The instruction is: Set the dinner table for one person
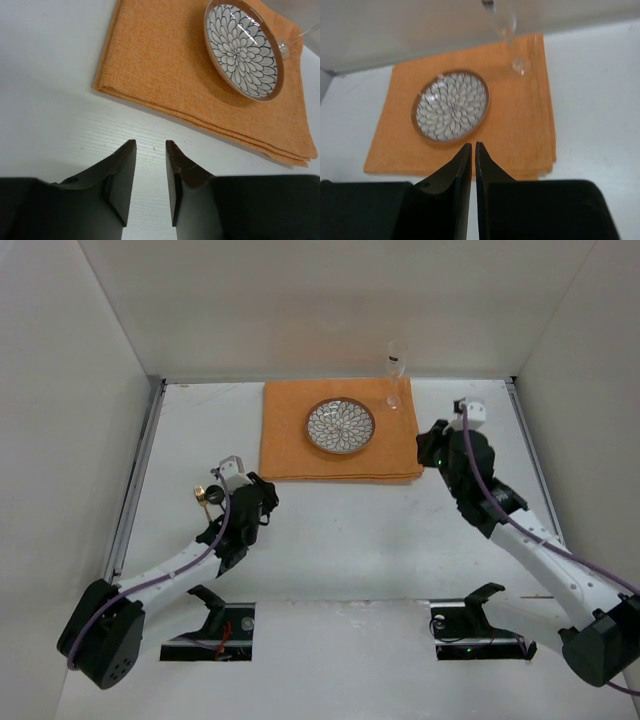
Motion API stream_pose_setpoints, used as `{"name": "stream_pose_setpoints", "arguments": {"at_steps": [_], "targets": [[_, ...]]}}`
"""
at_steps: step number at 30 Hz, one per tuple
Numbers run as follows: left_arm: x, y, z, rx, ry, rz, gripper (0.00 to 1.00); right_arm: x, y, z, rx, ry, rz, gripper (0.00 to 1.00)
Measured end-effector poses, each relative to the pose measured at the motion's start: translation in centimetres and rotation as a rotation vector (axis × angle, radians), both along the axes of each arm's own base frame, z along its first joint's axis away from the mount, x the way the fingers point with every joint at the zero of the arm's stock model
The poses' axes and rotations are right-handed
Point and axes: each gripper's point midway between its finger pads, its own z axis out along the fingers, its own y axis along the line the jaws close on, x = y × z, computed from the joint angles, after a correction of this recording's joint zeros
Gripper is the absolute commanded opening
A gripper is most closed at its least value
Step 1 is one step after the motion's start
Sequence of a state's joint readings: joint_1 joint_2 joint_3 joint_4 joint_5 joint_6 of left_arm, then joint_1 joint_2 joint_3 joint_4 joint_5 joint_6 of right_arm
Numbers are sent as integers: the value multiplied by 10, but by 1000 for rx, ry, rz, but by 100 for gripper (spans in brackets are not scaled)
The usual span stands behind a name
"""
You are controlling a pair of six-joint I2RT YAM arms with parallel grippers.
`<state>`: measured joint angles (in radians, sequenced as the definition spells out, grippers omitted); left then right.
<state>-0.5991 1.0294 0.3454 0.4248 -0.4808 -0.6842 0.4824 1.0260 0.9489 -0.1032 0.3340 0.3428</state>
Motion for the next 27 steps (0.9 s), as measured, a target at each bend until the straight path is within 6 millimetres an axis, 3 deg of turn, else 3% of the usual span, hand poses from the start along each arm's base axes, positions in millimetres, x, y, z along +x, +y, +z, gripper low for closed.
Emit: {"name": "stream_pose_setpoints", "arguments": {"at_steps": [3, 6, 15, 22, 27], "targets": [[-7, 19, 4, 25, 21, 51, 36, -17, 9, -78, -4, 137, 22, 14], [-15, 40, 4, 54, 60, 109, 38, -37, 20, -117, -6, 201, 64, 15], [-42, 89, -39, 158, 305, 242, 39, -44, 38, -108, 145, 82, 116, 22], [-53, 98, -71, 232, 457, 255, 39, -46, 58, -127, 167, 116, 173, 24], [-55, 100, -79, 247, 500, 264, 34, -45, 63, -134, 167, 135, 187, 25]]}}
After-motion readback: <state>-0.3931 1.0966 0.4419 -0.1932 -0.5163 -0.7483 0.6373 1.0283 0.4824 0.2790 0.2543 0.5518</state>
